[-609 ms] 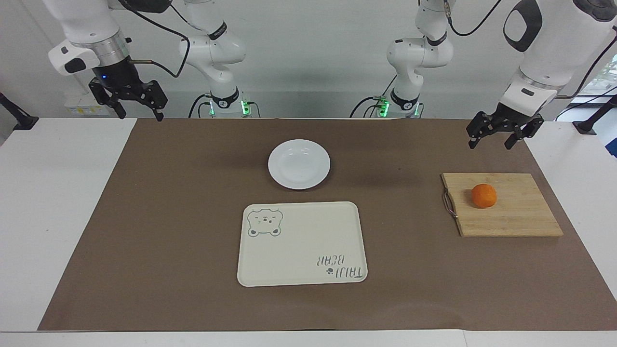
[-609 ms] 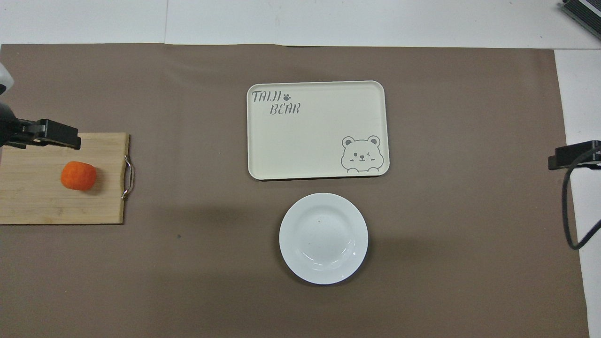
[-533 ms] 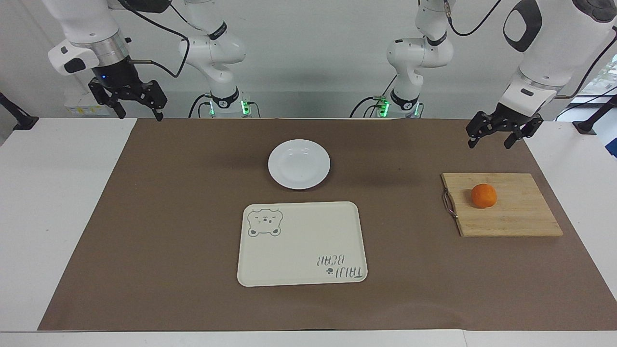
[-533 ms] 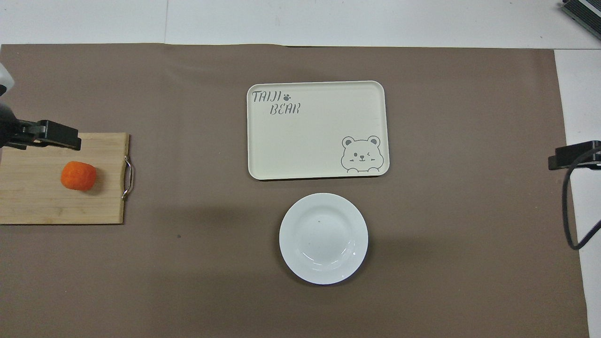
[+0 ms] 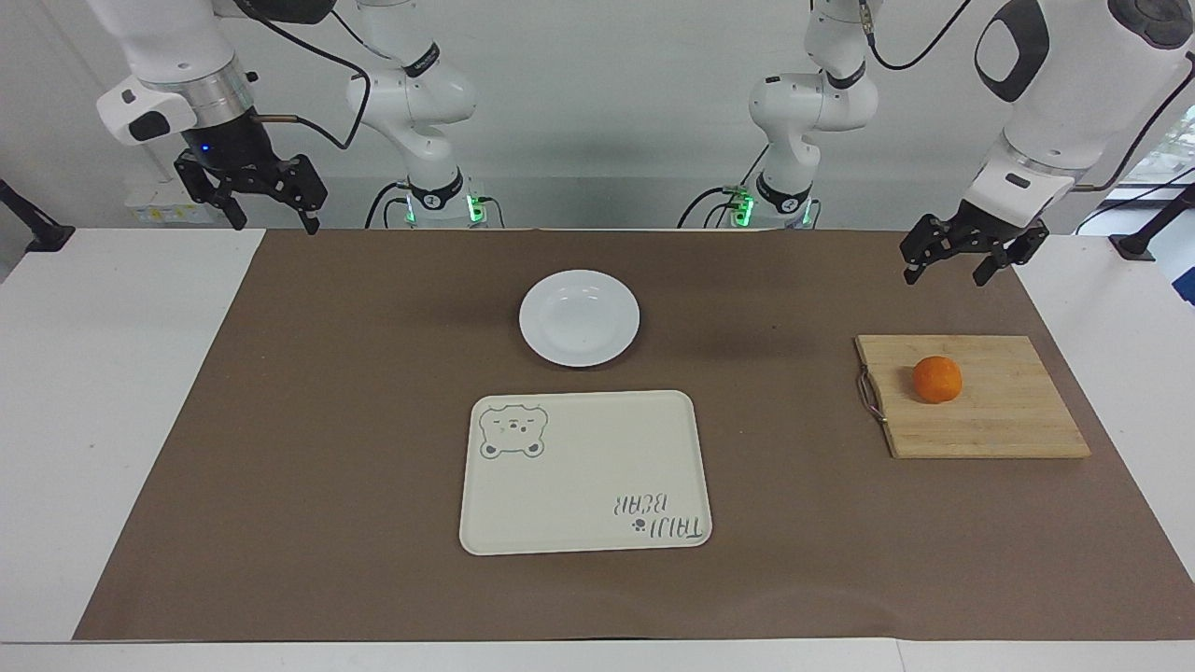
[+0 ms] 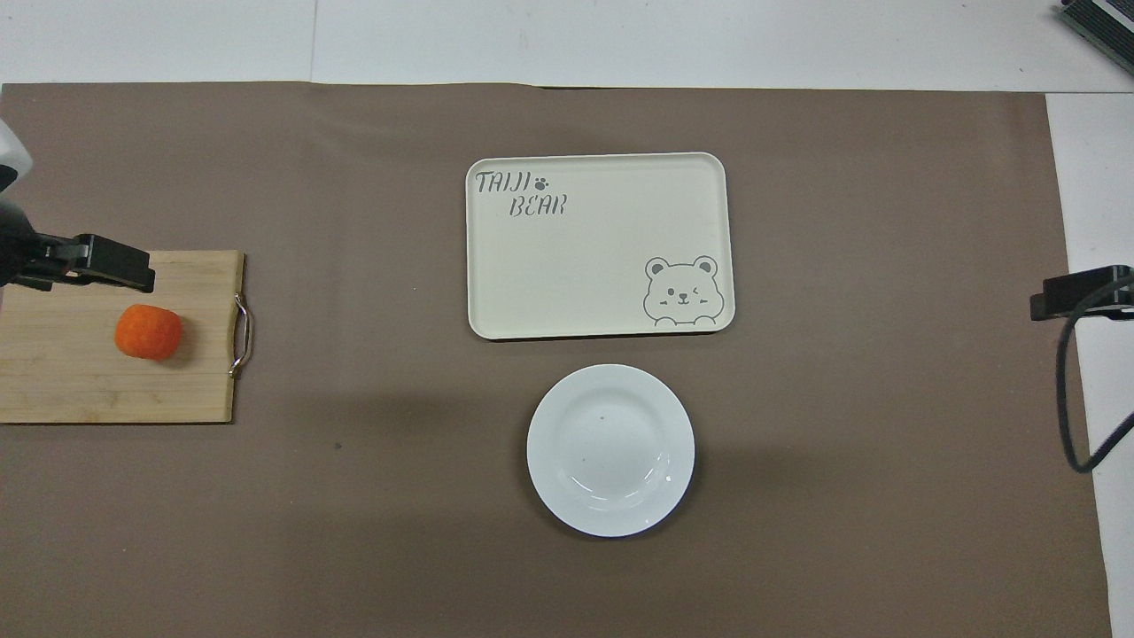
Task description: Place orange and plate with both arms
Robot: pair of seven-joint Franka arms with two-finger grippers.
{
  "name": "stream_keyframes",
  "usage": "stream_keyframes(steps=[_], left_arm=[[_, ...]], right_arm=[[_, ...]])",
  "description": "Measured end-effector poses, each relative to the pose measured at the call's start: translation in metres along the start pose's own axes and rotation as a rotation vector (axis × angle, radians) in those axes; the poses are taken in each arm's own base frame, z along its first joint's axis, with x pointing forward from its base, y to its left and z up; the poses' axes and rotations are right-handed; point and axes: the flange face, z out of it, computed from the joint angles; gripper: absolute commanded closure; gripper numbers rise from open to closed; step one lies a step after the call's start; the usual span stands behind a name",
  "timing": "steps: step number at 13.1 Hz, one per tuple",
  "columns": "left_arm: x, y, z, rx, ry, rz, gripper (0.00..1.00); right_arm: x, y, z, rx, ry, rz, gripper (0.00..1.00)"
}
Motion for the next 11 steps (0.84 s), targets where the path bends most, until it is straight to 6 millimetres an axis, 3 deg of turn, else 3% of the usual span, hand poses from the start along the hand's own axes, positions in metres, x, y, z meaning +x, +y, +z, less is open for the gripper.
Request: stream_keyframes(steps=[2,6,11], left_arm=[[-0.001,-0.008,0.008,-0.001,-0.014,0.003,0.00],[0.001,-0.043,0.034,0.000,-0.005,0.033,0.00],[-0.003,-0.084,0.084,0.000,-0.005,0.054,0.00]], right_arm=[[0.000,0.000,0.000,0.000,0.000,0.000,0.00],[0.000,0.000,0.000,0.000,0.000,0.000,0.00],[0.000,0.000,0.000,0.000,0.000,0.000,0.00]])
